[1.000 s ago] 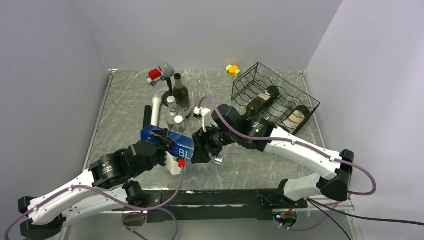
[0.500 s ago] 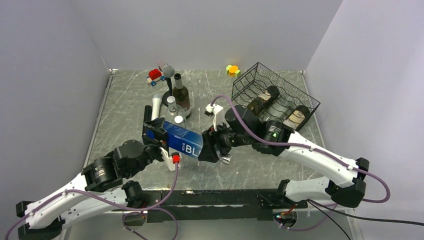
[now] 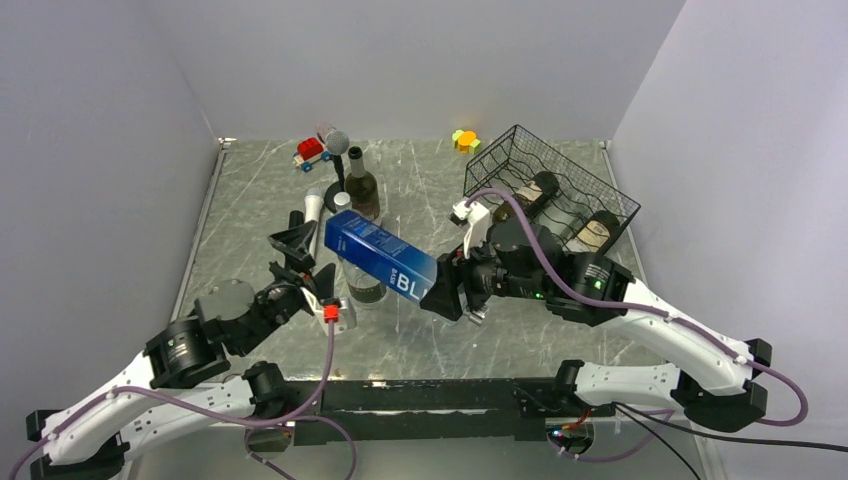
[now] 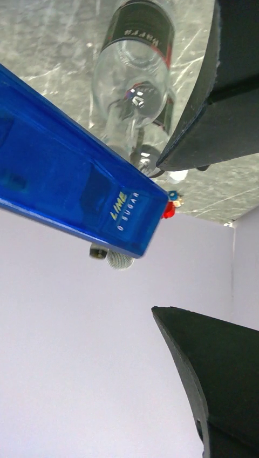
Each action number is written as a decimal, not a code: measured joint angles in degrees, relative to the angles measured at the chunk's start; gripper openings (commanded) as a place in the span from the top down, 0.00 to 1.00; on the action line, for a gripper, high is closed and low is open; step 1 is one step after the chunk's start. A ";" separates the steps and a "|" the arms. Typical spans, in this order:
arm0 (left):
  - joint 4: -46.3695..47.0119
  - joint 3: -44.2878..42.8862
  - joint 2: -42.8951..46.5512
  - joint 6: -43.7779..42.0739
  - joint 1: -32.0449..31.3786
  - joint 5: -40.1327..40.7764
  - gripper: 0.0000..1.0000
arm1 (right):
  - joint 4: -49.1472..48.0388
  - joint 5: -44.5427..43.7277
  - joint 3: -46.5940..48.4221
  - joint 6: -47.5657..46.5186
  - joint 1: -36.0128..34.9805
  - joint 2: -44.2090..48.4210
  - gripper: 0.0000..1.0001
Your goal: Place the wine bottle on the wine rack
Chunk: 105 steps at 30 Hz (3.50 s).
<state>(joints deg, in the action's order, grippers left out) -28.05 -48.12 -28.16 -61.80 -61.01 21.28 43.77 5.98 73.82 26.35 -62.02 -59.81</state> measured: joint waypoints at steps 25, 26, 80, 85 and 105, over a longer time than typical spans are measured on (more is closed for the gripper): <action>7.10 -5.31 -0.68 34.45 0.07 4.79 0.01 | -1.42 -38.75 0.00 8.02 0.37 -9.73 1.00; 6.97 -5.31 -0.68 35.65 0.07 4.98 0.01 | -0.92 -39.28 -0.09 8.81 0.37 -10.51 1.00; 2.27 -1.36 -2.60 46.51 0.07 8.57 0.01 | 8.57 -53.66 8.92 43.74 13.66 -48.28 1.00; 2.32 -1.36 -3.48 46.53 0.07 8.57 0.01 | 7.52 -54.58 11.85 43.56 15.74 -51.52 1.00; 4.13 -1.33 -6.64 46.47 0.07 8.96 0.01 | 4.68 -58.01 21.99 38.49 23.74 -61.05 1.00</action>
<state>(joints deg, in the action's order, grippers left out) -23.92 -49.45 -34.81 -15.33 -60.95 30.24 48.45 -52.03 95.81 64.84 -38.28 -120.86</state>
